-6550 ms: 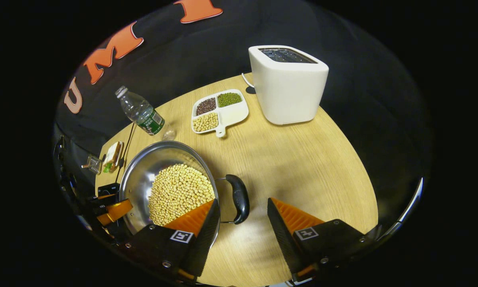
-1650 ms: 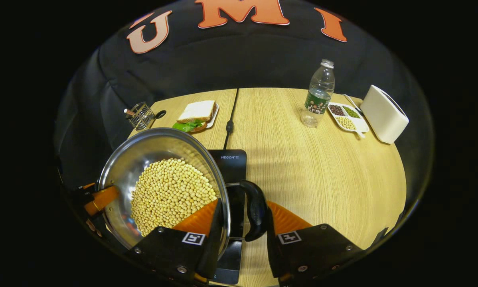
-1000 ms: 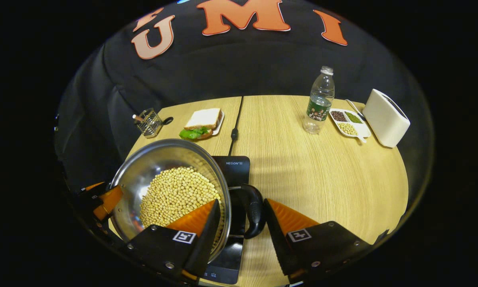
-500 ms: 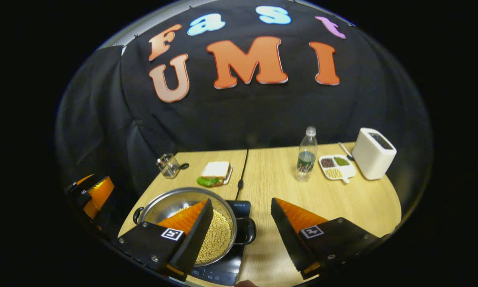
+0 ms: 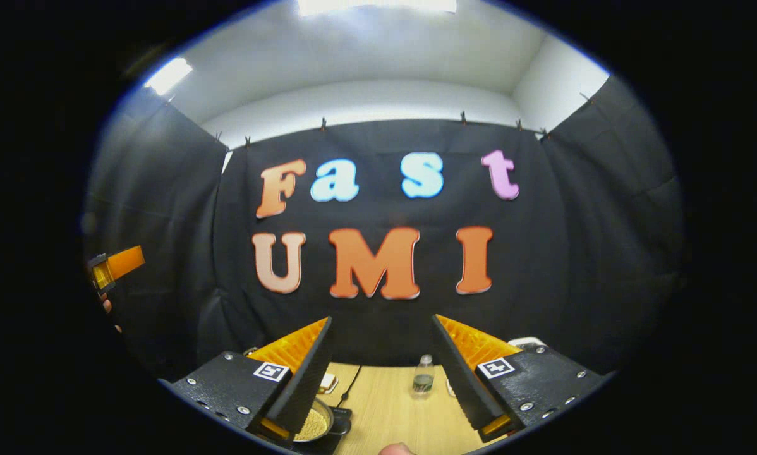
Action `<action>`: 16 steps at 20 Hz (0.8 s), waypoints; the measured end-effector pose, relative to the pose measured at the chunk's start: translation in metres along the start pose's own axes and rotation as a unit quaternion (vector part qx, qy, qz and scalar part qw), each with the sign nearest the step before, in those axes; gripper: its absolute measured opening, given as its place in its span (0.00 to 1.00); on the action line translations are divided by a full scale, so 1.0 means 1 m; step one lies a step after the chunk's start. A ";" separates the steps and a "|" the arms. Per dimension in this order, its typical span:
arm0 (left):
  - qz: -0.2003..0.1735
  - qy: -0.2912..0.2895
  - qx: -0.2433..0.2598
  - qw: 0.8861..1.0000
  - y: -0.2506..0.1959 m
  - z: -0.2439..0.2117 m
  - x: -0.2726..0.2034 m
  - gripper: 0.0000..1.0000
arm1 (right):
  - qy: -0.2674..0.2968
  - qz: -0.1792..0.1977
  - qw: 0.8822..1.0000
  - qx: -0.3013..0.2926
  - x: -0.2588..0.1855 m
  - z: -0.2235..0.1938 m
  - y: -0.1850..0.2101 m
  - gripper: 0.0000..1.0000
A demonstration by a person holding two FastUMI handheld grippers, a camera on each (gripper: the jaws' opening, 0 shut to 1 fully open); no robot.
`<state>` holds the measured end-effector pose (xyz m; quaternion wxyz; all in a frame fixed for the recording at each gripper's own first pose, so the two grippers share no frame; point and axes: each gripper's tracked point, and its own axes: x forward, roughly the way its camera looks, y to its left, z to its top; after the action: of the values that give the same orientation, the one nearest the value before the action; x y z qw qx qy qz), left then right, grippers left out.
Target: First push the handle of the pot to place it horizontally, then grasp the pot with both hands and set it on the induction cooktop.
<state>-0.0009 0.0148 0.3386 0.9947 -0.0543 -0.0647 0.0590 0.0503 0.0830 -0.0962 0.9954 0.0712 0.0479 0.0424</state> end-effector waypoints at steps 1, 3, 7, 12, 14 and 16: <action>-0.003 -0.014 0.004 1.000 -0.002 0.018 -0.006 0.96 | -0.034 -0.004 0.999 -0.006 -0.011 0.024 -0.009 0.93; -0.006 -0.028 0.011 1.000 -0.006 0.042 -0.023 0.96 | -0.080 -0.011 0.997 -0.014 -0.036 0.061 -0.022 0.93; -0.021 -0.057 0.004 0.998 -0.011 0.073 -0.046 0.96 | -0.132 -0.021 0.991 -0.015 -0.079 0.109 -0.042 0.89; -0.012 -0.081 0.025 0.996 -0.011 0.093 -0.053 0.96 | -0.147 -0.016 0.989 -0.026 -0.095 0.133 -0.048 0.93; -0.013 -0.081 0.030 0.996 -0.013 0.092 -0.050 0.96 | -0.142 -0.018 0.989 -0.026 -0.092 0.133 -0.049 0.93; -0.013 -0.075 0.032 0.997 -0.014 0.089 -0.047 0.96 | -0.140 -0.024 0.990 -0.025 -0.091 0.132 -0.051 0.93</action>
<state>-0.0579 0.0037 0.4220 0.9889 -0.0168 -0.1382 0.0522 -0.0227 0.0060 0.0348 0.9945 0.0501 -0.0911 0.0098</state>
